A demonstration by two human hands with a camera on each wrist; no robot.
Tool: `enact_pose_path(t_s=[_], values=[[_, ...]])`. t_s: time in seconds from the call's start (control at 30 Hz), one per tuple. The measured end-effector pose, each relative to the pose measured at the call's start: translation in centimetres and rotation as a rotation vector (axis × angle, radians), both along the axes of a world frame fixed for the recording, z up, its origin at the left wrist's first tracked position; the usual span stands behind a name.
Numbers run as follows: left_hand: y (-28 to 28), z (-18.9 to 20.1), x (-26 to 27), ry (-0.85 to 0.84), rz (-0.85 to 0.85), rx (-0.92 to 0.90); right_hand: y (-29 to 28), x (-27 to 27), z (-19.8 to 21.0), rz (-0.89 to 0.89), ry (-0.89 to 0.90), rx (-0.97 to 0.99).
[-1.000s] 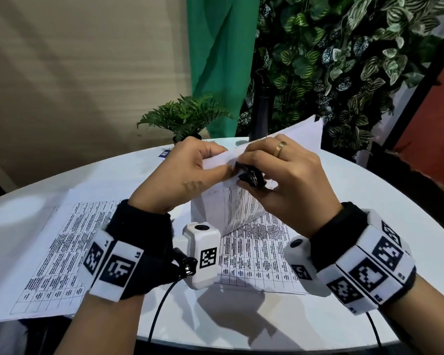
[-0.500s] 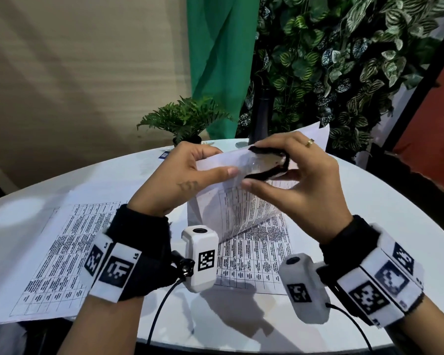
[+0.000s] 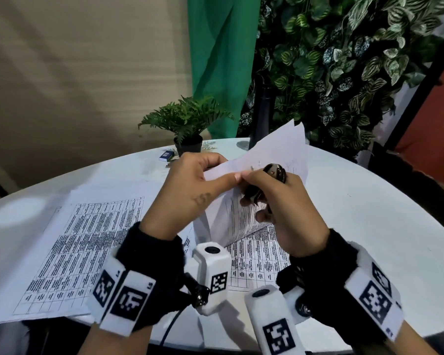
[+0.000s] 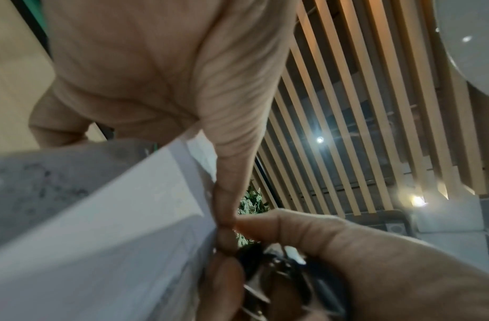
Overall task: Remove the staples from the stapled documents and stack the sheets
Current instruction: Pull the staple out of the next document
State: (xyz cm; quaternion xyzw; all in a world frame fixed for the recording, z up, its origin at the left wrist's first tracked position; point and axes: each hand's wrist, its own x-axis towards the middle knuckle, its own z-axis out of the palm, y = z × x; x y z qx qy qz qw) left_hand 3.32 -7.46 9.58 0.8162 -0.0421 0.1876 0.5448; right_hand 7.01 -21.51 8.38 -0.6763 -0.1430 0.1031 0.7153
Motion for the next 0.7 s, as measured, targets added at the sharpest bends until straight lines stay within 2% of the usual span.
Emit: enact_pose_path(t_s=[0.13,0.27,0.33,0.5,0.7], values=[[-0.6,-0.3,-0.2,-0.008,0.005,0.014,-0.4,0.2,0.1,-0.014,0.074,0.029],[-0.8,-0.3,0.0,-0.004,0.002,-0.006,-0.2,0.2,0.1,-0.105,-0.045,0.0],[-0.9,-0.4,0.1,0.001,0.006,0.0,-0.1,0.3,0.0,-0.16,-0.186,-0.067],[-0.8,-0.5,0.4,0.02,0.013,-0.016,0.0,0.2,-0.7,-0.299,-0.69,-0.384],[-0.8,-0.7,1.0,0.073,0.044,-0.101,-0.1,-0.2,-1.0,-0.399,-1.195,-0.576]])
